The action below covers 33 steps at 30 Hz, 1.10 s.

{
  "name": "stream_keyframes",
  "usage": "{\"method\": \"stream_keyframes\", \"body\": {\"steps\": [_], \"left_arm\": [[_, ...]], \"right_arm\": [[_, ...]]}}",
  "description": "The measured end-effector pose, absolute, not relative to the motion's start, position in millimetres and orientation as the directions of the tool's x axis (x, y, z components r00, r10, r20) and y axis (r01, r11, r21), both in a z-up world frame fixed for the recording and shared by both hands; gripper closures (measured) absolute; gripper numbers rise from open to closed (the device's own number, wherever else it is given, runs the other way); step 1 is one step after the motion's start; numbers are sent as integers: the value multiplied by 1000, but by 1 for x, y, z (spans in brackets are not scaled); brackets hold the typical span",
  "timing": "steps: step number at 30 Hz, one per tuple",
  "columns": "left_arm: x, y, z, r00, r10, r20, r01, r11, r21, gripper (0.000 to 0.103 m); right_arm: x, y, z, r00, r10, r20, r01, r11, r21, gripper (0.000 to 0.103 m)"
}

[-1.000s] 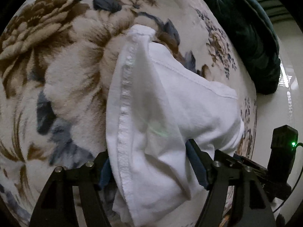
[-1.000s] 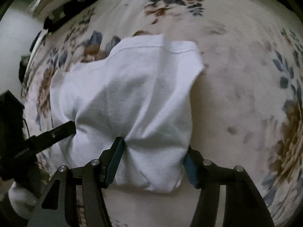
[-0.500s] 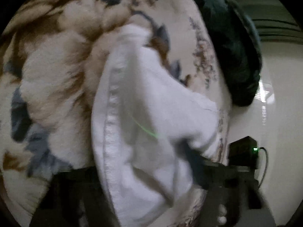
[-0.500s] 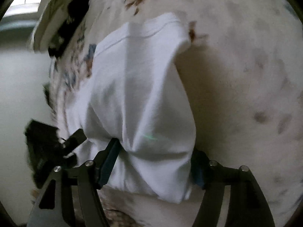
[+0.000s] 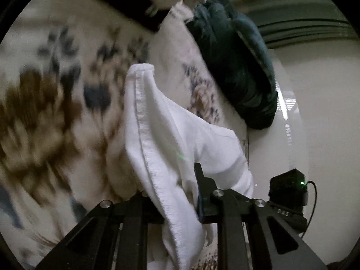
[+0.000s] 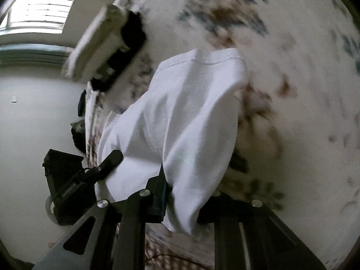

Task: Fold small clothes
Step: 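Lift the folded T-shirt with both grippers and set it on the clothes stack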

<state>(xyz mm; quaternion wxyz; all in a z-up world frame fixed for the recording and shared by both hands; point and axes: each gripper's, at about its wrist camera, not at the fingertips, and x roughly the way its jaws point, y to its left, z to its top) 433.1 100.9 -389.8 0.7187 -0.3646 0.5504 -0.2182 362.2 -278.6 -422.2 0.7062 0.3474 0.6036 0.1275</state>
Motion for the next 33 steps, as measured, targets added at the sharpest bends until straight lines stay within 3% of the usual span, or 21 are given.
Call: {"method": "stream_keyframes", "body": {"steps": [5, 12, 17, 22, 25, 27, 29, 30, 31, 32, 33], "left_arm": [[511, 143, -314, 331, -699, -634, 20, 677, -736, 87], [665, 199, -228, 447, -626, -639, 135, 754, -643, 87], [762, 239, -228, 480, -551, -683, 106, 809, -578, 86], [812, 273, -272, 446, -418, -791, 16, 887, -461, 85], [816, 283, -292, 412, -391, -823, -30, 897, -442, 78], [810, 284, -290, 413, -377, -829, -32, 904, -427, 76], [799, 277, -280, 421, -321, -848, -40, 928, -371, 63], [794, 273, -276, 425, -269, -865, -50, 947, -319, 45], [787, 267, -272, 427, -226, -875, -56, 960, -275, 27], [780, 264, -269, 433, -191, -881, -55, 970, -238, 20], [768, 256, -263, 446, -150, -883, -50, 980, -192, 15]], "right_arm": [[425, -228, -360, 333, 589, -737, 209, 715, 666, 84], [586, -158, -300, 483, 602, -635, 96, 685, 722, 84], [704, -113, -307, 488, 620, -614, 66, 676, 734, 84], [777, -75, -348, 409, 598, -689, 87, 726, 682, 84], [791, -73, -362, 366, 574, -733, 113, 754, 647, 73], [792, -68, -357, 342, 498, -797, 117, 819, 562, 52], [783, -70, -347, 350, 440, -827, 105, 859, 501, 38], [777, -69, -339, 357, 393, -848, 99, 886, 452, 31], [773, -68, -332, 363, 338, -868, 91, 915, 394, 17], [763, -64, -321, 379, 258, -889, 77, 948, 308, 6], [754, -61, -315, 384, 209, -900, 73, 964, 255, 2]]}}
